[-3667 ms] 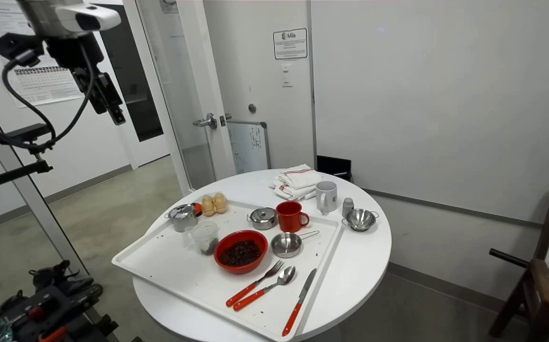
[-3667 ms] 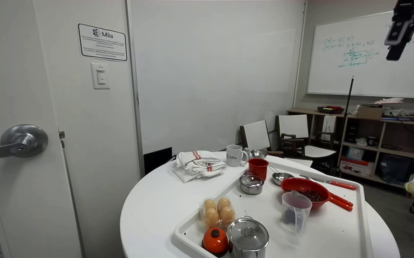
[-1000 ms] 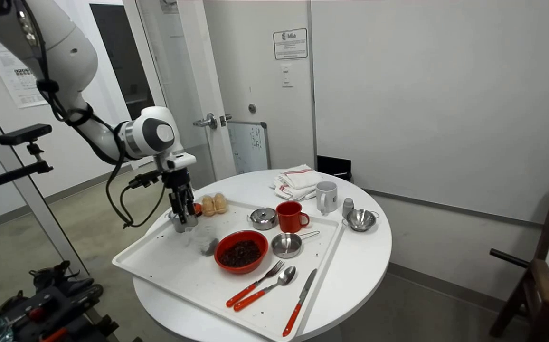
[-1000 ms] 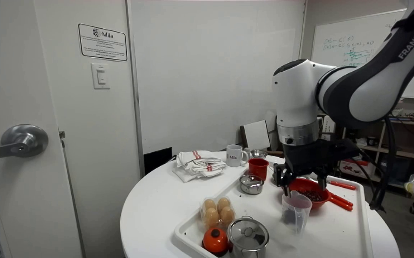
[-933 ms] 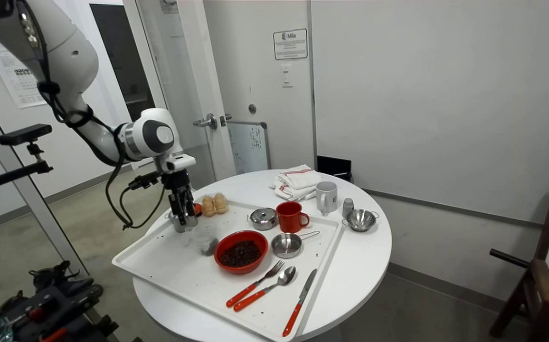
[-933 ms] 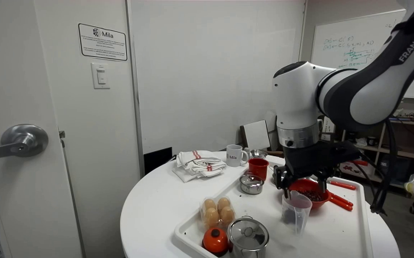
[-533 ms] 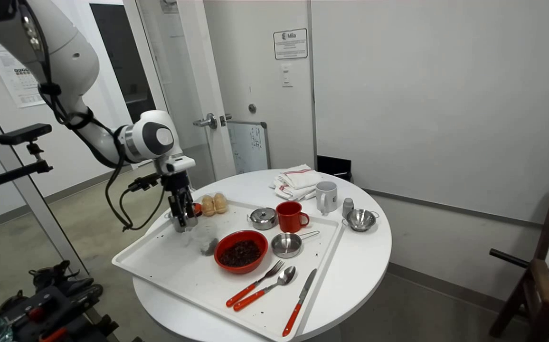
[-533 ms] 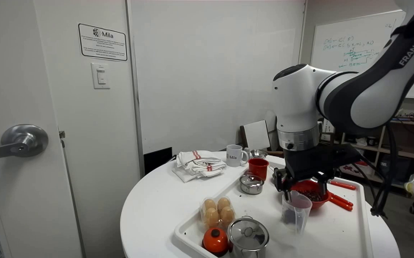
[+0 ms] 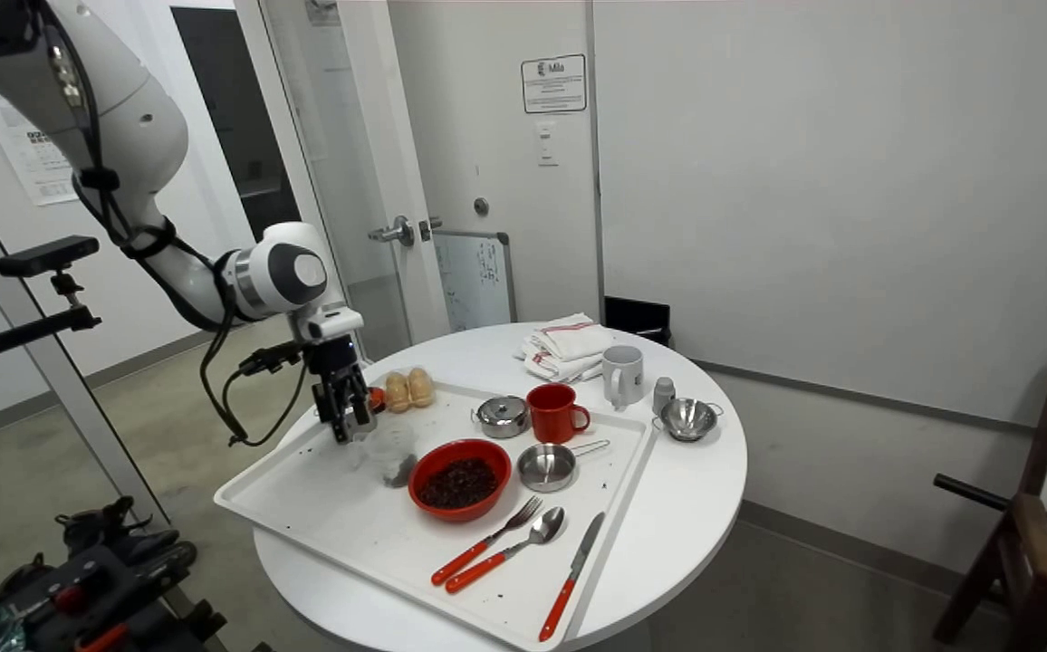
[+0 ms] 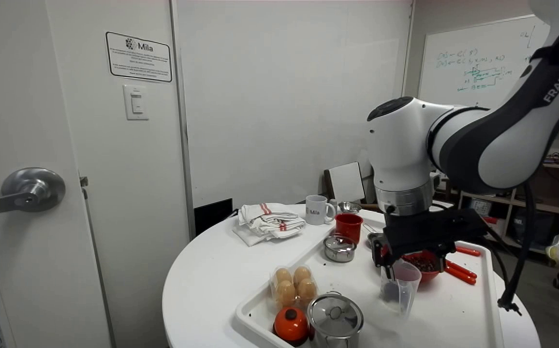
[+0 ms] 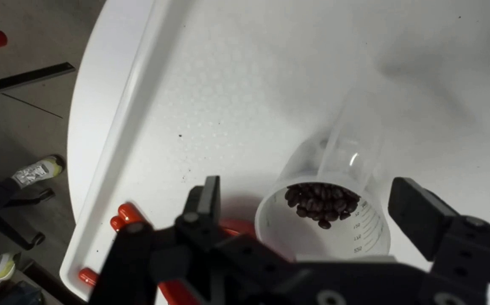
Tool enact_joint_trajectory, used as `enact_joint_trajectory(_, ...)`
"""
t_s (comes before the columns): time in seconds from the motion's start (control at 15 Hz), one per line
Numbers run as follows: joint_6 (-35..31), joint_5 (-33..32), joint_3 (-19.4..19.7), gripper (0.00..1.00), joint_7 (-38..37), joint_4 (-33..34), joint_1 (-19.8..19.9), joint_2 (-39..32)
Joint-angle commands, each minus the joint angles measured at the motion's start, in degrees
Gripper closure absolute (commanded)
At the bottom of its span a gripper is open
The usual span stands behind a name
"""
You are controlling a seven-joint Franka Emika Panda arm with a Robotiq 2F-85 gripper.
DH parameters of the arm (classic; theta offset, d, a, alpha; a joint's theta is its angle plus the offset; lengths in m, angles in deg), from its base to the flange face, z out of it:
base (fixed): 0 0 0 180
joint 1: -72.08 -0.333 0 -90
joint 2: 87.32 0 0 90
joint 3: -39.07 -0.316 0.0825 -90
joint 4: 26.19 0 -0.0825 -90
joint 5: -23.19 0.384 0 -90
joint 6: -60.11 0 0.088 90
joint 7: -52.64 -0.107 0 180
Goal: Move the cup to the left
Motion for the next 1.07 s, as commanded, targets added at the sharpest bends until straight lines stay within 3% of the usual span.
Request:
enact_joint_trajectory(0.0,-1.72,-0.54,1.43,0.00,-3.73,1.66,-2.15,-2.25)
enact_joint_trajectory(0.33,-3.68,-1.29,2.17,0.10,-3.09,3.45,-3.13,-5.11)
enact_joint_trajectory(0.47,-3.54,-0.72,2.16,0.21,-2.30,4.09,-2.93,-6.27)
enact_joint_trajectory(0.53,-3.51,-0.37,2.02,0.37,-1.84,4.34,-2.71,-6.77)
enact_joint_trajectory(0.93,-3.08,0.65,1.79,0.84,-0.65,5.37,-2.30,-8.60)
enact_joint_trajectory(1.0,-2.72,1.19,1.38,0.45,0.22,5.43,-1.87,-8.66)
